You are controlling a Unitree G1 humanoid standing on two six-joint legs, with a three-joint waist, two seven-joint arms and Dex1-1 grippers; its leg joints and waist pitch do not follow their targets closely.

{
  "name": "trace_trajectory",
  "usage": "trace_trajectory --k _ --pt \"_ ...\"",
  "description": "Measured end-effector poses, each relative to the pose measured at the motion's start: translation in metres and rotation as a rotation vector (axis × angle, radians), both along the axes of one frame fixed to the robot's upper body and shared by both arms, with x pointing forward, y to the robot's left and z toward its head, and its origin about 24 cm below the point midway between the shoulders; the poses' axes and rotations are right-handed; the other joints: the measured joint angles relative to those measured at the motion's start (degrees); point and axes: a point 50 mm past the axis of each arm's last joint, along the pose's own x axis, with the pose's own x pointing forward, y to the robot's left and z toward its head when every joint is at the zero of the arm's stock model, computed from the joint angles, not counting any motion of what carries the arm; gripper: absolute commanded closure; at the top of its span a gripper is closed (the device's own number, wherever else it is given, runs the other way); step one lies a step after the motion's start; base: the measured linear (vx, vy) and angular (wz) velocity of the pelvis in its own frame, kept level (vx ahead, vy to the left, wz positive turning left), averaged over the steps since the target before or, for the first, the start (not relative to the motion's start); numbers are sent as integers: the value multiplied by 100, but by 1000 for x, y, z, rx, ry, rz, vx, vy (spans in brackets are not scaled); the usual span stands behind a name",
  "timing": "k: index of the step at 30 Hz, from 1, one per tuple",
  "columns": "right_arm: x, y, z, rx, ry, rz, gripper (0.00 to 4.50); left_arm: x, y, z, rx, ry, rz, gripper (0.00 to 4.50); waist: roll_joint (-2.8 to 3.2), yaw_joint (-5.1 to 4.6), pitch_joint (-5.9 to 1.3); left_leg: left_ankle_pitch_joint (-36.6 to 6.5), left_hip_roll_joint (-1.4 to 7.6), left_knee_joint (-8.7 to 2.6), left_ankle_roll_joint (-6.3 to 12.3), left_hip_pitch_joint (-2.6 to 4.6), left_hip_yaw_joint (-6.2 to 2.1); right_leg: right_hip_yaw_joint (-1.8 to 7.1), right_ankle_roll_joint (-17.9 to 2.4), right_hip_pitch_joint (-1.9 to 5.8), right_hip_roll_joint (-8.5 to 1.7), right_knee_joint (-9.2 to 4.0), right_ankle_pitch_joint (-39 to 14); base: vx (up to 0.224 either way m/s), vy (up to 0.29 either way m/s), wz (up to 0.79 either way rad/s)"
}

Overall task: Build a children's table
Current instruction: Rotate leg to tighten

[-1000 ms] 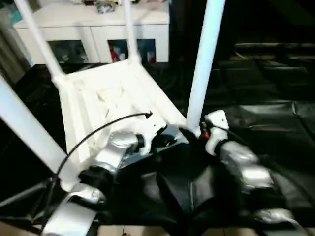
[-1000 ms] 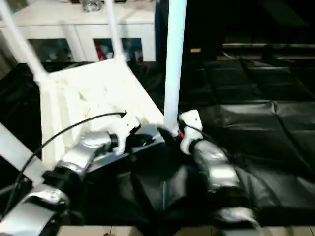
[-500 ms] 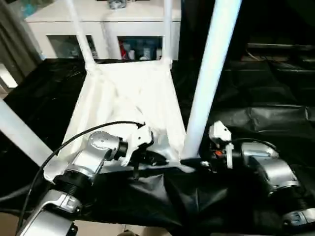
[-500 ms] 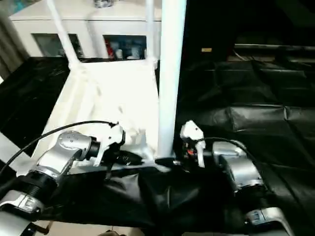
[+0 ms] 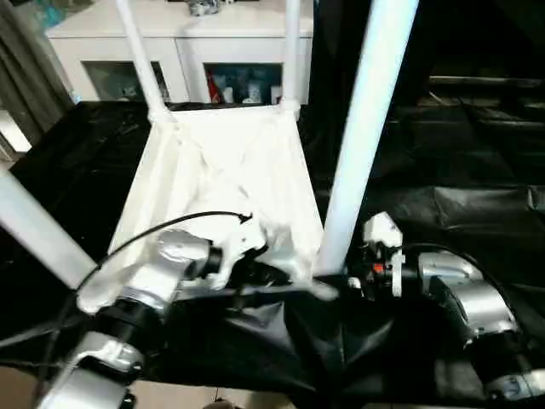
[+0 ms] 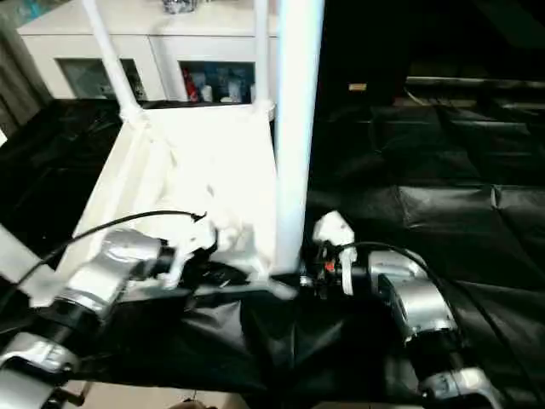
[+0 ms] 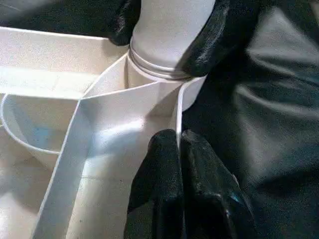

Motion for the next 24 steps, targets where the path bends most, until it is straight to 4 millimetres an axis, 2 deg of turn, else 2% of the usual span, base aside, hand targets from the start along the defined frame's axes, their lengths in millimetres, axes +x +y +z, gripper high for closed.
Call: trace_trajectory --k 3,6,11,13,15,17,18,21,24 --pt "11 6 -5 18 -33 -226 188 10 -12 -1 -1 -37 120 450 2 -91 -1 1 -9 -4 -1 10 -4 7 20 5 0 -4 -9 0 0 0" --pt "23 14 -8 18 -50 -457 188 17 -30 -4 -13 -67 251 450 6 -139 -4 1 -20 -9 -1 17 -8 18 23 8 -2 -14 -10 0 0 0" --pt "33 24 -8 11 -68 -600 188 20 -42 -4 -18 -94 337 450 10 -185 -10 1 -22 -10 -1 15 -9 20 24 8 -2 -15 -9 0 0 0" --pt "35 25 -7 11 -74 -612 188 20 -44 -4 -17 -102 349 450 13 -186 -15 1 -22 -12 -1 12 -10 18 22 8 -2 -15 -6 0 0 0" --pt "35 25 -7 20 -81 -614 118 20 -44 -3 -18 -107 343 450 9 -181 -15 1 -22 -14 -1 11 -10 17 19 7 -2 -13 -4 0 0 0" --pt "33 25 -6 32 -87 -582 111 19 -43 -3 -18 -104 314 450 -4 -170 -9 1 -20 -17 -1 4 -11 14 12 2 -2 -11 1 0 0 0" --pt "31 24 -6 40 -88 -555 82 18 -41 -2 -18 -102 294 450 -15 -167 -9 1 -19 -21 -1 3 -11 13 14 -1 -2 -11 0 0 0 0" --pt "24 19 -5 42 -89 -430 74 14 -30 -1 -28 -88 243 450 -21 -161 -8 1 -16 -26 -1 0 -13 8 25 -6 0 -9 -6 0 0 0" --pt "18 12 0 8 -85 -232 74 8 -17 1 -23 -61 135 450 -19 -102 -6 1 -12 -26 0 -13 -10 4 28 -16 1 -10 -9 0 0 0"
